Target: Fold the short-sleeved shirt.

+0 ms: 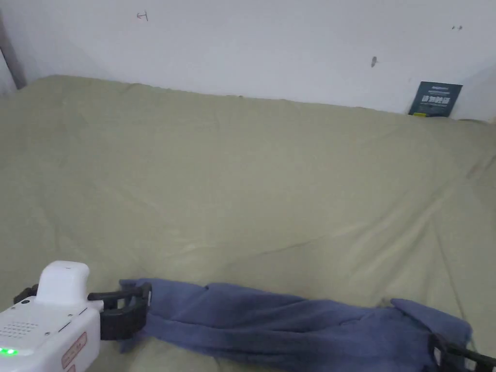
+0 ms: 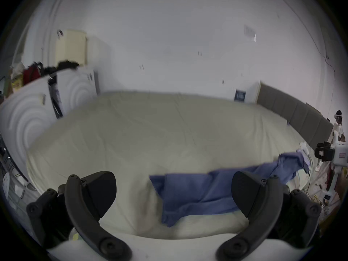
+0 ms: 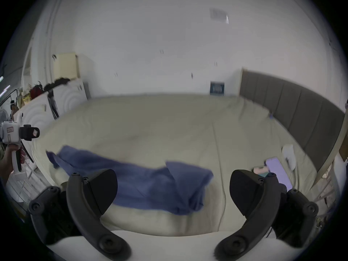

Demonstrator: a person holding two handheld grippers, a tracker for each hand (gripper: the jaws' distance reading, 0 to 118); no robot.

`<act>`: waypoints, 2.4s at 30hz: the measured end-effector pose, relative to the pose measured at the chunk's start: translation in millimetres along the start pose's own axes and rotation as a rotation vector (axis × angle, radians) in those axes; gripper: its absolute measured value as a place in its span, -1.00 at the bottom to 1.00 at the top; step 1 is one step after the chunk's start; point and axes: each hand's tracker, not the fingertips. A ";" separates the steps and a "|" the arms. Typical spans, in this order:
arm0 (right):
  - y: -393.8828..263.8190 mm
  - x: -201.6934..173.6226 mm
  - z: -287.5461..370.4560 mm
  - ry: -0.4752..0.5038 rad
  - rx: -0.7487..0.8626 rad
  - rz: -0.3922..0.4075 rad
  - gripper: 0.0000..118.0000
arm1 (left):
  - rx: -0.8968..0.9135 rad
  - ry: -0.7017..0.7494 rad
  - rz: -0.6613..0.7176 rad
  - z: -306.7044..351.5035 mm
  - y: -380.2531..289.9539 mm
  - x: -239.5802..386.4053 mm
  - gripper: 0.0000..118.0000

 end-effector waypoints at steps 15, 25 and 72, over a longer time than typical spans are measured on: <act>35.2 -94.8 40.1 0.138 0.189 0.004 -0.99 | -0.142 -0.154 0.294 2.6 -6.3 -76.3 -0.90; 46.7 -111.0 31.1 0.121 0.099 0.016 -0.99 | -0.527 -0.643 0.856 -155.5 -71.4 -166.0 0.96; 45.2 -83.1 61.5 0.155 0.218 -0.054 -0.99 | -0.408 -0.211 0.275 -140.4 14.6 51.3 0.65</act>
